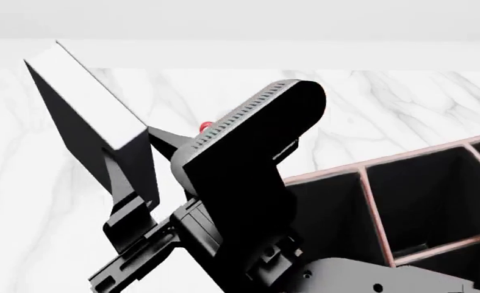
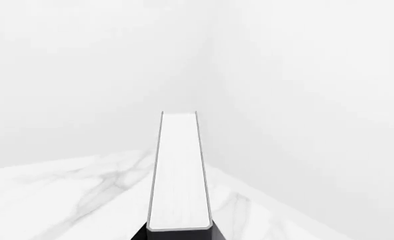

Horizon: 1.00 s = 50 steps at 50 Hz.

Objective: Pick up the book and place it in the left compartment of the caddy.

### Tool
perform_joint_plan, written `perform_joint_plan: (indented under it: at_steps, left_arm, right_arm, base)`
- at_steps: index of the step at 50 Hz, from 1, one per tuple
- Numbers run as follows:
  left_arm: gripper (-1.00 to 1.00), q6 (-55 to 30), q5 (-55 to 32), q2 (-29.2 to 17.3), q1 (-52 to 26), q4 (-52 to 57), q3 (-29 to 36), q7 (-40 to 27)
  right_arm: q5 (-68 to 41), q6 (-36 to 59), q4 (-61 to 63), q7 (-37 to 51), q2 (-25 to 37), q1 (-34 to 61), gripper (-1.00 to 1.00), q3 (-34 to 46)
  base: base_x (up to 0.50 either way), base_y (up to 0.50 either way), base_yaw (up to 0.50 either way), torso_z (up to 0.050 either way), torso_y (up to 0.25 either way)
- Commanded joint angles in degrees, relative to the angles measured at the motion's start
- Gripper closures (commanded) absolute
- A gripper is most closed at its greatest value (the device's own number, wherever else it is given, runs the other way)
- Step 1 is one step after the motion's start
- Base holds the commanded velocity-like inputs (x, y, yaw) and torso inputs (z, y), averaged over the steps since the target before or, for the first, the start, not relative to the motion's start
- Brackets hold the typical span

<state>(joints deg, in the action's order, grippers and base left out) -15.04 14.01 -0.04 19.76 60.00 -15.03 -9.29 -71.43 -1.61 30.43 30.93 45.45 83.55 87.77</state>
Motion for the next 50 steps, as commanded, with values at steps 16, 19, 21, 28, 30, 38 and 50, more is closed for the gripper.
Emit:
perform_joint_plan:
  at_steps: [16, 19, 21, 28, 30, 38, 50]
  left_arm:
    - [-1.00, -0.6, 0.4, 0.0, -0.4, 0.0, 0.6, 0.1]
    - [-1.00, -0.4, 0.3, 0.0, -0.2, 0.0, 0.6, 0.1]
    - [-1.00, -0.2, 0.1, 0.0, 0.0, 0.0, 0.4, 0.0]
    - [-1.00, -0.5, 0.5, 0.0, -0.4, 0.0, 0.7, 0.1]
    - [-1.00, -1.0, 0.9, 0.0, -0.7, 0.0, 1.2, 0.3]
    - [-1.00, -0.5, 0.5, 0.0, -0.4, 0.0, 0.8, 0.2]
    - [-1.00, -0.3, 0.5, 0.0, -0.3, 0.0, 0.8, 0.1]
  right_arm:
    - [-5.4, 1.6, 19.3, 14.0, 14.2, 10.7, 1.00, -10.4]
    - [-5.2, 1.7, 20.3, 14.7, 15.3, 10.6, 1.00, -10.5]
    - [-5.0, 1.3, 21.1, 15.0, 16.3, 10.3, 1.00, -10.6]
    - [-5.9, 0.9, 25.2, 16.8, 21.3, 10.2, 1.00, -11.1]
    - [-5.9, 0.5, 27.1, 17.2, 23.2, 10.0, 1.00, -11.3]
    - [-6.4, -1.1, 28.6, 17.4, 27.6, 9.9, 1.00, -11.6]
    - [-7.2, -4.5, 29.6, 15.4, 36.2, 15.5, 1.00, -7.4]
  base:
    - [0.00, 0.00, 0.00, 0.000, 0.001]
    - [0.00, 0.00, 0.00, 0.000, 0.000]
    - [0.00, 0.00, 0.00, 0.000, 0.005]
    - [0.00, 0.00, 0.00, 0.002, 0.000]
    - [0.00, 0.00, 0.00, 0.000, 0.000]
    - [0.00, 0.00, 0.00, 0.000, 0.001]
    - [0.00, 0.00, 0.00, 0.000, 0.001]
